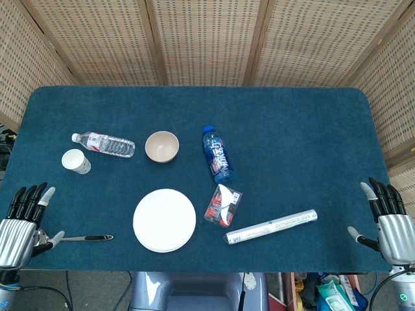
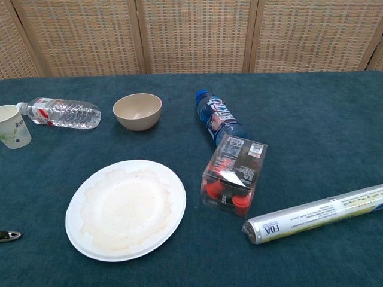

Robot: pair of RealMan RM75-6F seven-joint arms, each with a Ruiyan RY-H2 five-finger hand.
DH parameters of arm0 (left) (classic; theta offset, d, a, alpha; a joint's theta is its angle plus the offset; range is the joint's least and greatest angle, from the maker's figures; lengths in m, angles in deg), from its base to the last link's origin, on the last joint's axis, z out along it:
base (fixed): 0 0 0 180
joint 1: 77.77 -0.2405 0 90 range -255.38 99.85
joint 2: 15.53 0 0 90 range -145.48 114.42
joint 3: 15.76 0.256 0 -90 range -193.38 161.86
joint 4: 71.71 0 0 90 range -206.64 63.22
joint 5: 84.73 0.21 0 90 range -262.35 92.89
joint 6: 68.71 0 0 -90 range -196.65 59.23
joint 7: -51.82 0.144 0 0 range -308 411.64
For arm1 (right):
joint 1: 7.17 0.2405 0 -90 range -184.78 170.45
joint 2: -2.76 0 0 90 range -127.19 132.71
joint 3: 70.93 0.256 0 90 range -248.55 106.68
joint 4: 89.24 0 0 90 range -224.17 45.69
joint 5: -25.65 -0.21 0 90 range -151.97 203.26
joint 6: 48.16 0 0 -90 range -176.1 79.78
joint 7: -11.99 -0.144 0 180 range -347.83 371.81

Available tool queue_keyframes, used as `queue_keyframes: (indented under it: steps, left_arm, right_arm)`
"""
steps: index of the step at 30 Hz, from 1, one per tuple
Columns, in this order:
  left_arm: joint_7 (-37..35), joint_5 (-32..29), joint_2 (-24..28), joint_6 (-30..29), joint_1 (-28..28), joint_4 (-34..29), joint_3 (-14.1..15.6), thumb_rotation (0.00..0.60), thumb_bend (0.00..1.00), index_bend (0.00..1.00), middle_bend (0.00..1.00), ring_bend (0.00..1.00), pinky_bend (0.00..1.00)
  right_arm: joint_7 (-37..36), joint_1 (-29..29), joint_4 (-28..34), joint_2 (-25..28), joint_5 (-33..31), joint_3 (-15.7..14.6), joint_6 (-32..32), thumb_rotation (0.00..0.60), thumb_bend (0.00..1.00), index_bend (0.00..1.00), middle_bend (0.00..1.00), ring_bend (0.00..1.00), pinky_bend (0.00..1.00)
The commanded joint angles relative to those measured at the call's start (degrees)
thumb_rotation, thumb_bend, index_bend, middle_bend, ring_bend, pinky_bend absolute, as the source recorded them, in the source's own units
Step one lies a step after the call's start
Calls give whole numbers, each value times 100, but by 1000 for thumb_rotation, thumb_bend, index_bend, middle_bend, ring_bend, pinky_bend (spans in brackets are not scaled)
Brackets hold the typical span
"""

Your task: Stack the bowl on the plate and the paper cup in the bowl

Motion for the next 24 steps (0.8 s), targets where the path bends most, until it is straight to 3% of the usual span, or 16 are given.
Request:
queue_keyframes:
  steps: [1, 24]
  left_arm:
    - [2, 6, -1, -9, -6, 1, 3, 600, 0, 0, 0, 0, 0]
    - [-40, 17, 16, 15, 10, -1, 7, 600, 0, 0, 0, 0, 0]
  right_arm:
    - [-2, 1, 0, 0, 0, 0, -3, 600, 142, 9, 0, 0, 0]
    - [27, -12, 27, 12, -12, 4, 6, 600, 142, 9, 0, 0, 0]
